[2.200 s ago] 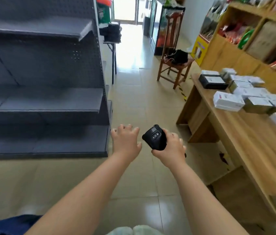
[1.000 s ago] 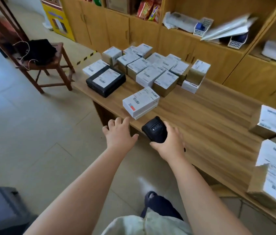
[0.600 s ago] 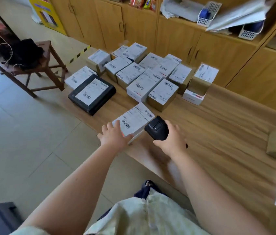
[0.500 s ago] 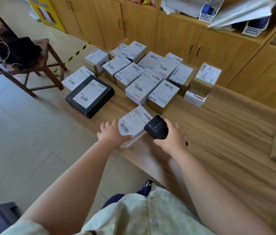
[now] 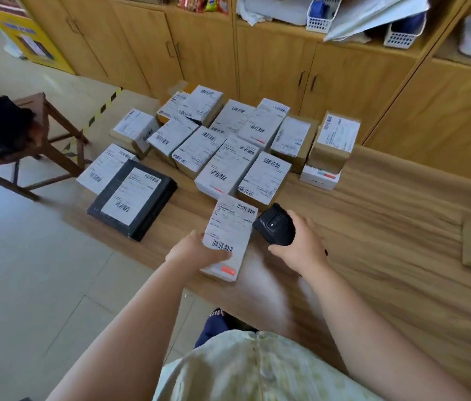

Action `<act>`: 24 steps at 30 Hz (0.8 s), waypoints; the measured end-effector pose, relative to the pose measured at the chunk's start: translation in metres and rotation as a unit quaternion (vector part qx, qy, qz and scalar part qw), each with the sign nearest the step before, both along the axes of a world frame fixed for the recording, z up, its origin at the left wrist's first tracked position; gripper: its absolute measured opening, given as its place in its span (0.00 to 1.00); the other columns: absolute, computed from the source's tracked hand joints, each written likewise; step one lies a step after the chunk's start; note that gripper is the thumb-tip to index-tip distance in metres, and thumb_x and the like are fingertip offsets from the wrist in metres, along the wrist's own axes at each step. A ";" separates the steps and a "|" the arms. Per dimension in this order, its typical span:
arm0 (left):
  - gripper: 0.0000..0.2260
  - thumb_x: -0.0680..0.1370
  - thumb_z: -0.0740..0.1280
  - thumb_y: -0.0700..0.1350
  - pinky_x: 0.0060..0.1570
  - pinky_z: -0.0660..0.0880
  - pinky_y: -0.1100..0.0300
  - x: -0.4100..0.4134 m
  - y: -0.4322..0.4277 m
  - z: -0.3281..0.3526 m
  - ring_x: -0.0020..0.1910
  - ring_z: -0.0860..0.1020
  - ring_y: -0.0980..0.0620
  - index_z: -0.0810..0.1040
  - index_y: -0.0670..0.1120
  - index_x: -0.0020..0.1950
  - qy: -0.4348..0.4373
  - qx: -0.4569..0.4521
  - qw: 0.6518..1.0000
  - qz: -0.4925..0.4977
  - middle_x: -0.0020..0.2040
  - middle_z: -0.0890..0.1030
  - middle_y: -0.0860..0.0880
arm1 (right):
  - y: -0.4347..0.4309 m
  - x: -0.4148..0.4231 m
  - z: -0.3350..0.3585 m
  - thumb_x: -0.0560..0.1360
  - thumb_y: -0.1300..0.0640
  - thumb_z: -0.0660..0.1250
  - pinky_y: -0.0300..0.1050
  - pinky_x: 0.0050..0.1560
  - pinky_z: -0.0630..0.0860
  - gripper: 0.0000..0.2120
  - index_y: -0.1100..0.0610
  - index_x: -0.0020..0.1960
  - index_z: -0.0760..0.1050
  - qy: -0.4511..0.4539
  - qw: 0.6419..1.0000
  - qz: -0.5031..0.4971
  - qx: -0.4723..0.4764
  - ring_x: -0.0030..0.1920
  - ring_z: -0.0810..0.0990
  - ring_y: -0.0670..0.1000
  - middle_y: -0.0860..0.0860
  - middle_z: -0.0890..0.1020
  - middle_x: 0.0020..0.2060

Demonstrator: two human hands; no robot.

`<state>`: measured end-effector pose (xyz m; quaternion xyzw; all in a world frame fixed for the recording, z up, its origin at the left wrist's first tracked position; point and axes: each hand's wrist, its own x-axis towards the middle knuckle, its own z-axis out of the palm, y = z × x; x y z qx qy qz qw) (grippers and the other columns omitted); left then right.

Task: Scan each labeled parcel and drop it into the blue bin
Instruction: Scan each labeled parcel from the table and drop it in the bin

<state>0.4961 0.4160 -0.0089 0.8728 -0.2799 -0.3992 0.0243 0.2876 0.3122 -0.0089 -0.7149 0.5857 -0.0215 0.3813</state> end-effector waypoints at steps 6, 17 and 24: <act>0.14 0.77 0.70 0.49 0.40 0.76 0.57 0.009 0.011 0.002 0.44 0.83 0.51 0.80 0.49 0.62 0.283 -0.055 0.949 0.129 0.51 0.86 0.50 | -0.014 0.003 0.015 0.55 0.40 0.72 0.61 0.66 0.69 0.48 0.41 0.74 0.61 -0.051 0.998 -0.042 -0.006 0.67 0.70 0.57 0.48 0.72 0.66; 0.26 0.71 0.79 0.45 0.46 0.77 0.57 -0.003 0.014 0.021 0.50 0.81 0.56 0.70 0.59 0.63 0.109 -0.310 0.915 0.233 0.51 0.82 0.56 | -0.029 0.013 0.063 0.63 0.48 0.78 0.59 0.66 0.69 0.42 0.45 0.73 0.66 -0.050 0.997 0.029 -0.041 0.64 0.71 0.56 0.49 0.72 0.62; 0.26 0.71 0.78 0.47 0.39 0.71 0.63 0.001 0.014 0.028 0.47 0.79 0.63 0.69 0.60 0.63 0.075 -0.313 0.927 0.195 0.50 0.82 0.59 | -0.023 0.026 0.072 0.66 0.48 0.77 0.58 0.66 0.68 0.40 0.46 0.74 0.64 -0.005 0.997 0.053 -0.062 0.65 0.69 0.58 0.51 0.71 0.63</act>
